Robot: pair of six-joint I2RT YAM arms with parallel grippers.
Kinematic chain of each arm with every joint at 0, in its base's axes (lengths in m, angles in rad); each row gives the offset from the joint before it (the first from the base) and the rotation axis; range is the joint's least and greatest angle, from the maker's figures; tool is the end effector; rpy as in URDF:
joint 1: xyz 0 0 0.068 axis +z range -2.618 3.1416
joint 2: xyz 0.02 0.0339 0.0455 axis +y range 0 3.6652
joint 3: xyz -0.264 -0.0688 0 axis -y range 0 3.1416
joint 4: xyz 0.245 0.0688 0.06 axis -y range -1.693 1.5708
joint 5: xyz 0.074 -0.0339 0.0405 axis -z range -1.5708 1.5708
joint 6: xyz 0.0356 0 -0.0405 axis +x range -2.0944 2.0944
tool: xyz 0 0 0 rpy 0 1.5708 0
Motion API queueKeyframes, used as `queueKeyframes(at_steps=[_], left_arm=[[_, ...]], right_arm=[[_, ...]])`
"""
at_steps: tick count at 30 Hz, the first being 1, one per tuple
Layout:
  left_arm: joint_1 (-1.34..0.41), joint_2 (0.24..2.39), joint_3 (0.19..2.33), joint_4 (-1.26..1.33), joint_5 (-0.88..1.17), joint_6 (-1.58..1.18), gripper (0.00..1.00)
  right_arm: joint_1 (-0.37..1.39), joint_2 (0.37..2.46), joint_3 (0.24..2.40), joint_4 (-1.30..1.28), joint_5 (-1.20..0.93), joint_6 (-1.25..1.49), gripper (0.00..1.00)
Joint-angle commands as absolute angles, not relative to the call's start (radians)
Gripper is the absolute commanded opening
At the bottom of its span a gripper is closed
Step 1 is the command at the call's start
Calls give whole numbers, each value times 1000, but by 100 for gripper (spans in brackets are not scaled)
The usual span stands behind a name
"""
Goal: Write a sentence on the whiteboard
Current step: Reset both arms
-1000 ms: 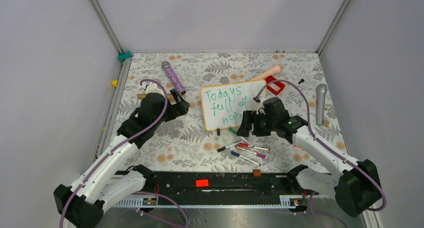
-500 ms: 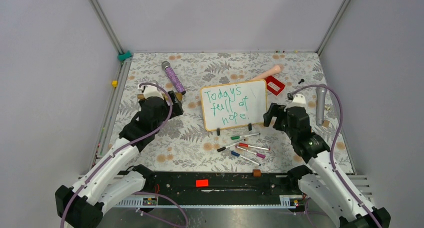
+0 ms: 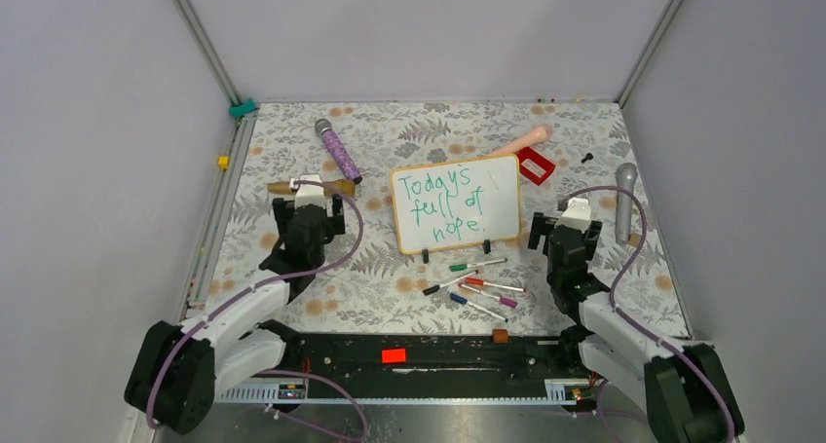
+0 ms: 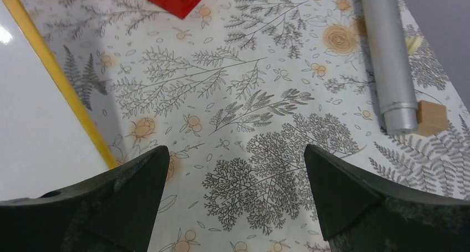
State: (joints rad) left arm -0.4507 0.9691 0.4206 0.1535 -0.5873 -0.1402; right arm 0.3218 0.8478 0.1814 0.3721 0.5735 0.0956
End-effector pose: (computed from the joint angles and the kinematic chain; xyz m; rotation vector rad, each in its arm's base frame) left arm 0.1945 -0.0722 0.2147 -0.0829 1.8990 0.1774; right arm 0.1716 0.0368 0.1770 0.1861 1.8140 -0.2401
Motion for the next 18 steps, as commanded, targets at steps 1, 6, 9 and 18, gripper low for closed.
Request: queueKeyframes(at_steps=[1, 6, 9, 18], left_arm=[[-350, 1053, 374, 432, -589, -51, 99], [-195, 1154, 332, 606, -321, -50, 99], [-191, 1216, 344, 710, -275, 6, 99], [-139, 1388, 489, 648, -329, -16, 92]], right_arm=[[265, 998, 174, 718, 475, -52, 99], [106, 1221, 227, 942, 322, 13, 99], [71, 1384, 209, 1147, 271, 40, 100], [71, 1365, 256, 1029, 289, 48, 99]])
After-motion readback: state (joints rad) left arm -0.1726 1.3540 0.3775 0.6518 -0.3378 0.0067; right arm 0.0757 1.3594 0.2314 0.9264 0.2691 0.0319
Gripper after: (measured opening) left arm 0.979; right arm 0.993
